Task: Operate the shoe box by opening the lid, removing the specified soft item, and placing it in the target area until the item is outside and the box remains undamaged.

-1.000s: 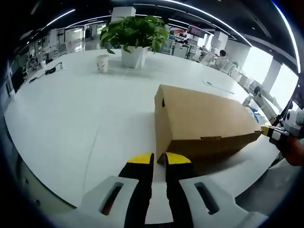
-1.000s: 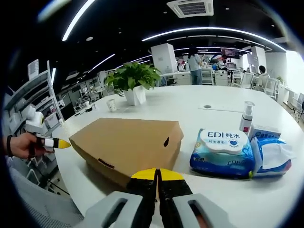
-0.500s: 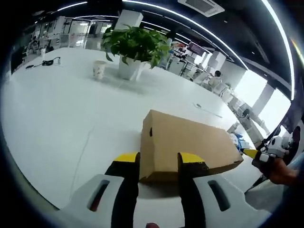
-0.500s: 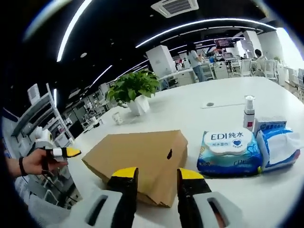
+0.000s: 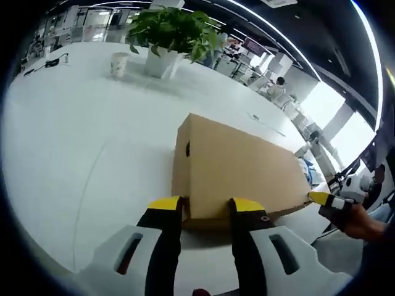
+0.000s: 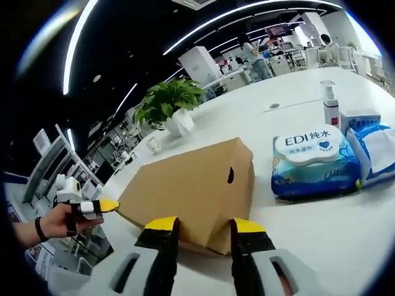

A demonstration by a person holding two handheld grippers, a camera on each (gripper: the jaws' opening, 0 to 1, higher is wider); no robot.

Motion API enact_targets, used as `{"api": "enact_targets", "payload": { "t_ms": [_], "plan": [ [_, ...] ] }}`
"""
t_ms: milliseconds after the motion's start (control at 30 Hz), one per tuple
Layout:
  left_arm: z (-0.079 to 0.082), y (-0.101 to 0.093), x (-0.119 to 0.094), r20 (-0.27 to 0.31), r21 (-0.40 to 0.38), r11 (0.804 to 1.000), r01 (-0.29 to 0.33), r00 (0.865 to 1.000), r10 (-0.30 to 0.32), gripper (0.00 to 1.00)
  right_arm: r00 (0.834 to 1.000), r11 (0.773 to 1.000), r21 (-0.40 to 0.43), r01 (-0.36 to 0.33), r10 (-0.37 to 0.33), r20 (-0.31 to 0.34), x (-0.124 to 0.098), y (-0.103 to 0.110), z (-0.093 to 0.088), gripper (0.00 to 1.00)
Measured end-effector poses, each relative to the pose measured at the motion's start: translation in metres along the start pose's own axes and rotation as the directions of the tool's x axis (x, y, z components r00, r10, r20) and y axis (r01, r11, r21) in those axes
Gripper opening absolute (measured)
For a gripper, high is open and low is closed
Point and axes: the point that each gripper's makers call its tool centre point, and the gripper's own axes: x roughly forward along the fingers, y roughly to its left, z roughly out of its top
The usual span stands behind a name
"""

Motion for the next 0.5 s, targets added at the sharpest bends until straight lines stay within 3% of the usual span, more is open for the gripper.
{"api": "enact_targets", "payload": {
  "t_ms": [67,233,500],
  "plan": [
    [0.000,0.000,0.001,0.003,0.001,1.000,0.002,1.000,-0.002,0.30,1.000,1.000,0.031,0.003,-0.004,0.023,0.000,-0.001,0.001,0.30],
    [0.002,0.000,0.003,0.005,-0.006,1.000,0.010,1.000,-0.010,0.30,1.000,1.000,0.011,0.005,-0.005,0.026,0.002,-0.001,0.000,0.30],
    [0.020,0.000,0.022,0.008,-0.020,1.000,0.003,1.000,-0.003,0.30,1.000,1.000,0.013,0.027,-0.027,0.015,0.019,-0.009,0.021,0.30]
  ]
}}
